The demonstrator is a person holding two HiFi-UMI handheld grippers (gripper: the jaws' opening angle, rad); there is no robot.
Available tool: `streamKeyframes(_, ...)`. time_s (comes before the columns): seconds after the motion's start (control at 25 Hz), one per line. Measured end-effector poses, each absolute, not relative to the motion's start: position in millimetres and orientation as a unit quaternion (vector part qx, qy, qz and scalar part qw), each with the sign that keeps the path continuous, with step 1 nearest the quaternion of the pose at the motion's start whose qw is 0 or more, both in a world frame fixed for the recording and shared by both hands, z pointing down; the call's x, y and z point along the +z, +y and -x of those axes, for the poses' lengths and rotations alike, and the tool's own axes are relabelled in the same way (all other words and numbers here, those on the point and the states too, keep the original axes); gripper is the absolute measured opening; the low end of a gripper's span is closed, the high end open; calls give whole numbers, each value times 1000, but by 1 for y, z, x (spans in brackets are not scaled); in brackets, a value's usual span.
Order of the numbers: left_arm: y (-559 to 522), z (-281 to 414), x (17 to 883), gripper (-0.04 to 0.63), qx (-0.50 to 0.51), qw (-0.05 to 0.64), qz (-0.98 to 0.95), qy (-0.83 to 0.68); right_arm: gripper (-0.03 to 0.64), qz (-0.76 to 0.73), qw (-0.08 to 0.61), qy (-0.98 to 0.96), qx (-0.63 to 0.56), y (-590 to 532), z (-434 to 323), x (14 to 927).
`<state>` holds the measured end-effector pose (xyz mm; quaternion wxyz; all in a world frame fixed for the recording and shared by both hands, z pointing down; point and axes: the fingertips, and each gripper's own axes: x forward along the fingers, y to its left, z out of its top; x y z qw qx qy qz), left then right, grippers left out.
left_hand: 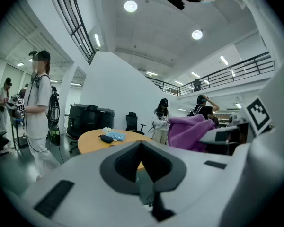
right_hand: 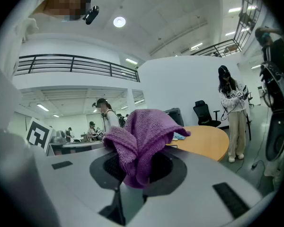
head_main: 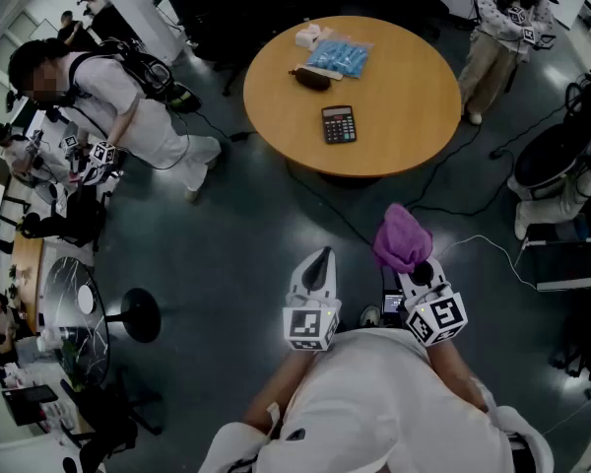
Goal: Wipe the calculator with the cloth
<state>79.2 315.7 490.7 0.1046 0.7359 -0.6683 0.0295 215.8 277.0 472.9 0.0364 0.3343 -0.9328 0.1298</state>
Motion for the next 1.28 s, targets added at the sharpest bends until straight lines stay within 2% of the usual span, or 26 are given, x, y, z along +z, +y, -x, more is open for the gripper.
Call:
streamKeyframes(0.6, 314, -111, 513, 8, 37, 134, -728, -671, 81, -316, 18, -936, 153, 269, -245, 480)
streamKeyframes(0.88, 310, -83, 556, 8, 81, 179, -733, -651, 81, -310, 35, -936, 162, 244, -230, 501)
streamKeyframes(1.28, 121, 13, 582, 8, 109, 177, -782, -587, 81, -371, 30, -913, 165, 109, -159, 518)
